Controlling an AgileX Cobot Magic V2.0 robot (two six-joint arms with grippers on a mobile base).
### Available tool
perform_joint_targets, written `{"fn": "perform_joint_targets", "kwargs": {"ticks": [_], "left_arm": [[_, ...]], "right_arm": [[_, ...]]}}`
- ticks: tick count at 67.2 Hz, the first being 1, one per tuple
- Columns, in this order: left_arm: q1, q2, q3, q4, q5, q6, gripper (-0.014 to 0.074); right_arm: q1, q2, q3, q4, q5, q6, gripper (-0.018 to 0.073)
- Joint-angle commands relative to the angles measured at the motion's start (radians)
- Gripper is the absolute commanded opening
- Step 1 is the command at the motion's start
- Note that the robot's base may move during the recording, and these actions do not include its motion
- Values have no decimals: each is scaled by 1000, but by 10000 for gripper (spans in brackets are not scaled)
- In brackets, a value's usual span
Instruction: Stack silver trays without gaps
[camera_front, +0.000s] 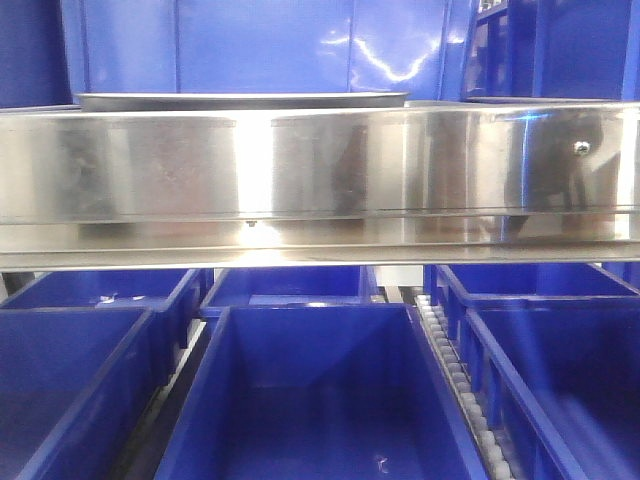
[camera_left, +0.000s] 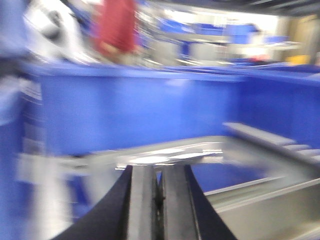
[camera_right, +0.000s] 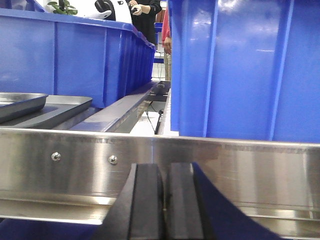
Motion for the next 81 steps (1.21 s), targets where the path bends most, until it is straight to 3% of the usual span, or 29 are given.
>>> {"fn": "perform_joint_targets", "kwargs": {"ticks": [1, 9, 20, 28, 43, 81], "left_arm": [[115, -37, 93, -93, -100, 116, -15], [263, -94, 212, -81, -141, 55, -15], [347, -218, 345, -33, -127, -11, -15], [352, -336, 399, -18, -108, -23, -15], [320, -336, 399, 27, -63, -51, -15], [319, -336, 399, 24, -64, -51, -15]], "right_arm": [[-3, -9, -1, 1, -26, -5, -16], [-3, -9, -1, 1, -26, -5, -16], [-3, -9, -1, 1, -26, -5, -16], [-3, -9, -1, 1, -26, -5, -16], [-3, -9, -1, 1, -26, -5, -16], [-3, -9, -1, 1, -26, -5, -16]]}}
